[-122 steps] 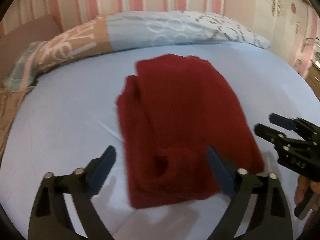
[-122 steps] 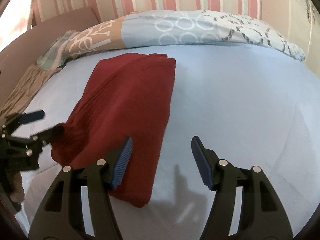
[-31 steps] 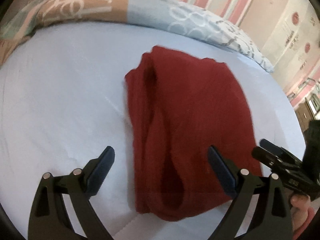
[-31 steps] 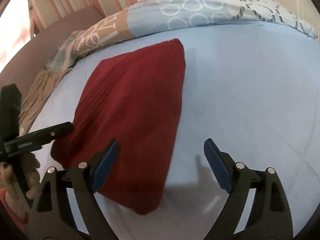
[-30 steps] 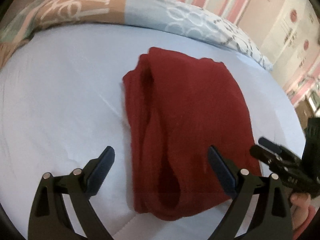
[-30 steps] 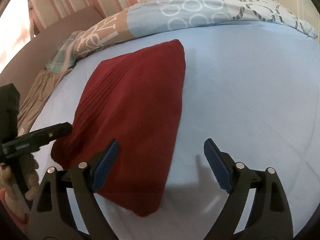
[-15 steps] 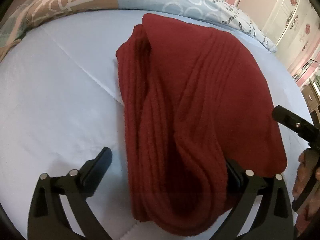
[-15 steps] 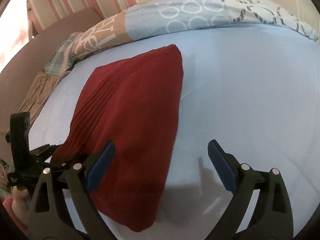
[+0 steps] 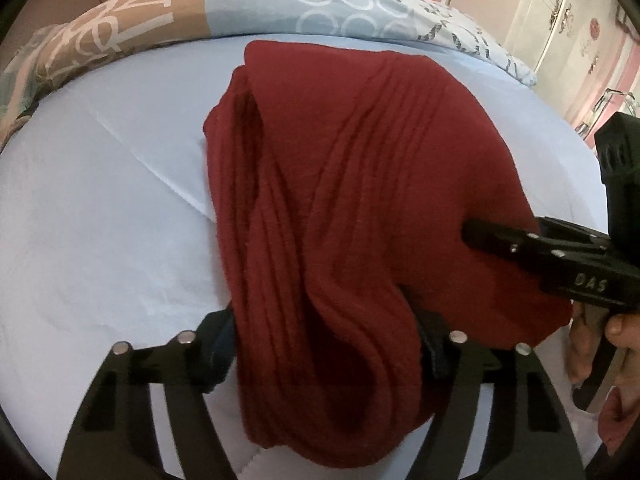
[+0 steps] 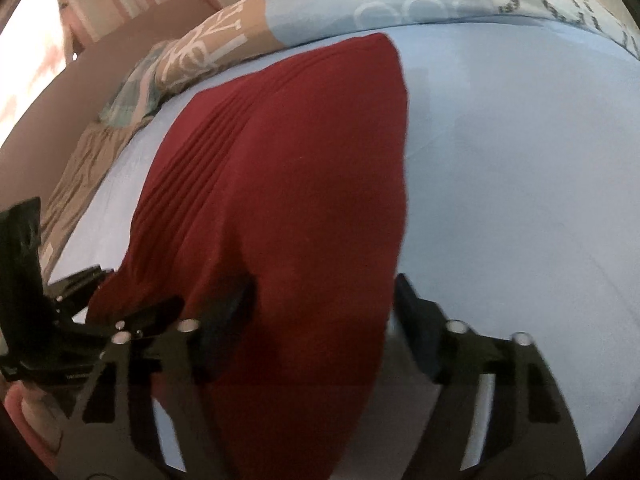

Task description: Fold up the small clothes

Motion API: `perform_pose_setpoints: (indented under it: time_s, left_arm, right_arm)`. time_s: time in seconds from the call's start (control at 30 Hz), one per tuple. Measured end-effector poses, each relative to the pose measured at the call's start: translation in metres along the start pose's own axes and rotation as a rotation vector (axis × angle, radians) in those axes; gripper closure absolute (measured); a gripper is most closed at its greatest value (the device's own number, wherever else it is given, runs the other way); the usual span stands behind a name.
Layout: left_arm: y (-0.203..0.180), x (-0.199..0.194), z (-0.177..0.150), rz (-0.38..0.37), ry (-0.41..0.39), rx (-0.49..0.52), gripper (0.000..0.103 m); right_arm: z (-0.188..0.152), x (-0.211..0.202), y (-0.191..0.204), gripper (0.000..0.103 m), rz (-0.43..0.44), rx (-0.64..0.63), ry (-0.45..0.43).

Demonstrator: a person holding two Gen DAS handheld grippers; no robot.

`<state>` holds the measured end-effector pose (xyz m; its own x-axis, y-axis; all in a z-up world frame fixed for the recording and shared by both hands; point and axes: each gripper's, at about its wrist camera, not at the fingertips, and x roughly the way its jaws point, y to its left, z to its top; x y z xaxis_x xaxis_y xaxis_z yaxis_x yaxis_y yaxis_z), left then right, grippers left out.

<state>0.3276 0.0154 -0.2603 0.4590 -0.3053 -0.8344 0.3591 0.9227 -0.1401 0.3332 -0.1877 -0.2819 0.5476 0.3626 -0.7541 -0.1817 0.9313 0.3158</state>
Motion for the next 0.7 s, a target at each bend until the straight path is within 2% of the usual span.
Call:
perform_pose_setpoints:
  time_s: [0.33, 0.47, 0.7]
  left_arm:
    - [-0.014, 0.005, 0.002, 0.038, -0.003, 0.014, 0.047]
    - [-0.013, 0.005, 0.002, 0.044, -0.012, 0.019, 0.056]
    - [-0.019, 0.003, 0.001, 0.089, -0.007, 0.012, 0.058]
  right_arm:
    - [-0.001, -0.002, 0.024, 0.060, -0.135, -0.111, -0.020]
    - [-0.002, -0.003, 0.027, 0.066, -0.151, -0.126, -0.040]
    - [-0.002, -0.004, 0.032, 0.068, -0.170, -0.150, -0.047]
